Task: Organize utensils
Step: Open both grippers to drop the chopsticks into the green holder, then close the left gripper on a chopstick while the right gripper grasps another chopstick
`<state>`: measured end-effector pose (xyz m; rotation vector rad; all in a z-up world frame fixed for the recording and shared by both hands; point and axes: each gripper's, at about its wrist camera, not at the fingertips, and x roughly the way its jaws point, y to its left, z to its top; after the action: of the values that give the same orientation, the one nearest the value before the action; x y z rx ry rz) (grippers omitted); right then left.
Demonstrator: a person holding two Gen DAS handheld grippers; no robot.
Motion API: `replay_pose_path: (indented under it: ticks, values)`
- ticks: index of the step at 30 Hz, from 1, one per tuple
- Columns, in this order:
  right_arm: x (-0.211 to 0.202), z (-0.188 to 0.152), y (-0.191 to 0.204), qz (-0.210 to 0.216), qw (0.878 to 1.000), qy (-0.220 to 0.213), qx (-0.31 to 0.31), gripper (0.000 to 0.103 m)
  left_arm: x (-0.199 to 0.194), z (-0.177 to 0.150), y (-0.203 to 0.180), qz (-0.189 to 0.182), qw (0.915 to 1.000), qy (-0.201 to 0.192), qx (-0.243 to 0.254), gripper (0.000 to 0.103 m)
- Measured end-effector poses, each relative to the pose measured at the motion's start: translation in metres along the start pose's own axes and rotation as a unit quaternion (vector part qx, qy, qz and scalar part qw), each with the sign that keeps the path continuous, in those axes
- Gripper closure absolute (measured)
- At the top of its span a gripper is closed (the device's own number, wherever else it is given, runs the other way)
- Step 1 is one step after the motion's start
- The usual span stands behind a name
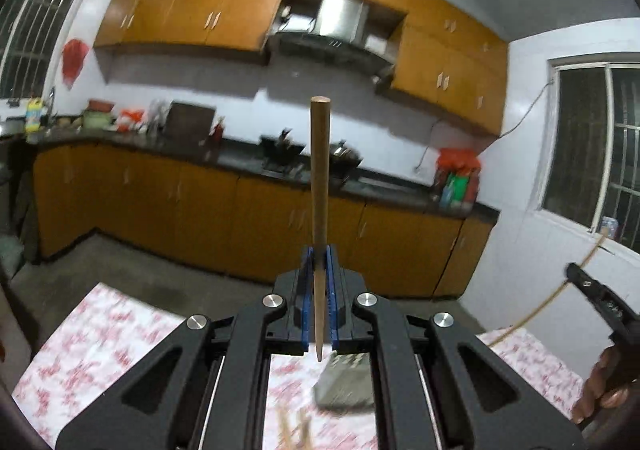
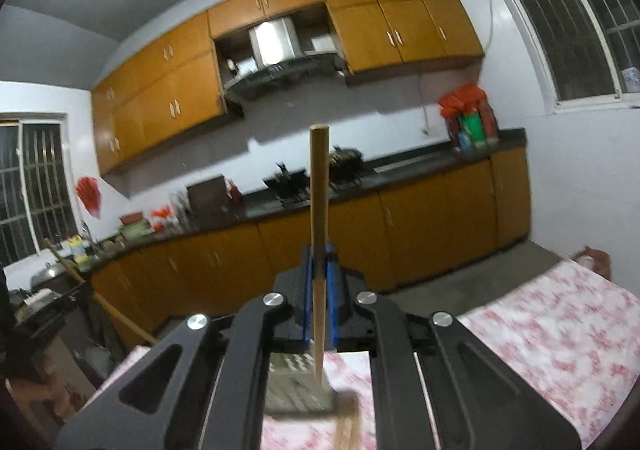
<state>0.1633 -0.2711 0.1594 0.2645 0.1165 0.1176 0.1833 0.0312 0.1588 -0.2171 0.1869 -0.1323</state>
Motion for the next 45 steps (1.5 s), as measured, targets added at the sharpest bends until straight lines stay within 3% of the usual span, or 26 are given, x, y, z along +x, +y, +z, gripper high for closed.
replay_pose_path:
  ticks: [6, 16, 19, 20, 21, 23, 28, 32, 35, 37, 38, 39, 41, 45]
  values:
    - [0.033, -0.006, 0.025, 0.002, 1.0, -0.018, -0.024, 0.095, 0.026, -0.008, -0.027, -0.028, 0.9996, -0.003, 0.002, 0.096]
    - [0.084, -0.052, 0.023, -0.015, 0.997, 0.068, -0.04, 0.094, 0.075, -0.057, -0.038, -0.022, 0.9975, 0.065, 0.016, 0.096]
    - [0.078, -0.057, 0.023, -0.014, 0.996, 0.071, -0.046, 0.083, 0.073, -0.061, -0.034, -0.027, 0.9968, 0.074, 0.013, 0.094]
    - [0.074, -0.058, 0.022, -0.014, 0.997, 0.068, -0.046, 0.073, 0.071, -0.06, -0.032, -0.028, 0.9968, 0.073, 0.013, 0.089]
    - [0.071, -0.056, 0.021, -0.014, 0.997, 0.064, -0.046, 0.067, 0.067, -0.057, -0.031, -0.027, 0.9971, 0.07, 0.015, 0.075]
    - [0.061, -0.051, 0.019, -0.013, 0.997, 0.056, -0.045, 0.065, 0.057, -0.052, -0.031, -0.025, 0.9981, 0.054, 0.016, 0.054]
    - [0.033, -0.041, 0.004, -0.024, 0.998, 0.044, -0.036, 0.057, 0.042, -0.044, -0.03, -0.029, 0.9988, 0.035, 0.018, 0.051]
    - [0.011, -0.045, -0.021, -0.066, 0.996, 0.059, -0.03, 0.055, 0.016, -0.039, -0.02, -0.029, 0.9995, 0.012, 0.009, 0.048]
    - [0.01, -0.066, -0.047, -0.109, 0.987, 0.115, -0.025, 0.055, -0.009, -0.046, -0.006, -0.003, 0.9999, 0.005, 0.009, 0.044]
    - [0.017, -0.092, -0.063, -0.123, 0.977, 0.173, -0.022, 0.055, -0.016, -0.058, 0.003, 0.022, 0.9995, 0.019, 0.015, 0.044]
    - [0.02, -0.107, -0.069, -0.122, 0.972, 0.2, -0.019, 0.061, -0.018, -0.07, 0.009, 0.04, 0.9983, 0.037, 0.021, 0.044]
    - [0.025, -0.127, -0.075, -0.112, 0.964, 0.24, -0.012, 0.072, -0.017, -0.082, 0.015, 0.054, 0.9966, 0.056, 0.026, 0.044]
    - [0.028, -0.154, -0.078, -0.089, 0.953, 0.288, 0.0, 0.081, -0.015, -0.101, 0.025, 0.069, 0.9928, 0.093, 0.032, 0.045]
    - [0.024, -0.203, -0.064, -0.047, 0.939, 0.341, -0.009, 0.082, -0.007, -0.149, 0.039, 0.077, 0.9803, 0.178, 0.036, 0.061]
